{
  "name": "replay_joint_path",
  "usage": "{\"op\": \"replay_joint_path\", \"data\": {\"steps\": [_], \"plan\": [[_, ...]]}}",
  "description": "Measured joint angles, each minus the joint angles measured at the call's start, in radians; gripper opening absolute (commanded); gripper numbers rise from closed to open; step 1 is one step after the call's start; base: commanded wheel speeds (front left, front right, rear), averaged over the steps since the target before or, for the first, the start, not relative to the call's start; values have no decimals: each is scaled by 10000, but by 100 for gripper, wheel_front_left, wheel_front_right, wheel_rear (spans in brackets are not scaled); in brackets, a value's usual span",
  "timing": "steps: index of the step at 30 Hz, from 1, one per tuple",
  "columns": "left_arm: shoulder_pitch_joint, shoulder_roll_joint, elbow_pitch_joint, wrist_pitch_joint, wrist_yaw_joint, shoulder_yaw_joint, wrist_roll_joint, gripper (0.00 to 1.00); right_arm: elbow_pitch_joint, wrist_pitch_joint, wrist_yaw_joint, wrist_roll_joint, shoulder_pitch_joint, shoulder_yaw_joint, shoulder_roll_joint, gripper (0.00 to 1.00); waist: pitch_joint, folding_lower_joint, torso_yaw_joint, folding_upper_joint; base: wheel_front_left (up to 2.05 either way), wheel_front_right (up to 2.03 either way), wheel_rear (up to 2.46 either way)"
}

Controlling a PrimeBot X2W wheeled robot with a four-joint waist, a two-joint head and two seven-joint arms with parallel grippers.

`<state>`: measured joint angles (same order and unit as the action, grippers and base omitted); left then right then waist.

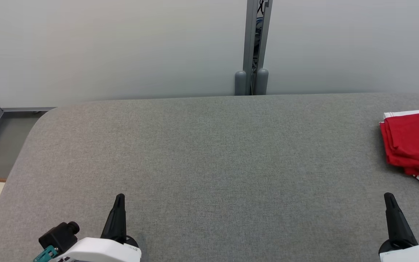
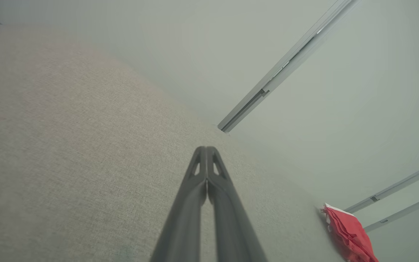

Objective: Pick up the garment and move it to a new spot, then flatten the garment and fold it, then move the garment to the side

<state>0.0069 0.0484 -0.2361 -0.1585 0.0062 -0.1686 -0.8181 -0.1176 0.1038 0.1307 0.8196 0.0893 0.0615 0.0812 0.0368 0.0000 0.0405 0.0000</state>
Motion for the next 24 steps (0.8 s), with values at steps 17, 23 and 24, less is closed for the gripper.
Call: {"op": "replay_joint_path", "data": {"steps": [17,23,24], "plan": [[-599,0,-291,380,-347,94,-2253,0,-203,-667,0,2343,-263,529,119,0,-83,0,-83,0,0,0,0],[-792,0,-376,525,-464,125,-2926,0,-247,-894,0,3026,-393,660,134,0,-111,0,-111,0,0,0,0],[-804,0,-389,531,-495,128,-3022,0,-261,-947,0,3135,-393,688,138,0,-115,1,-115,0,0,0,0]]}}
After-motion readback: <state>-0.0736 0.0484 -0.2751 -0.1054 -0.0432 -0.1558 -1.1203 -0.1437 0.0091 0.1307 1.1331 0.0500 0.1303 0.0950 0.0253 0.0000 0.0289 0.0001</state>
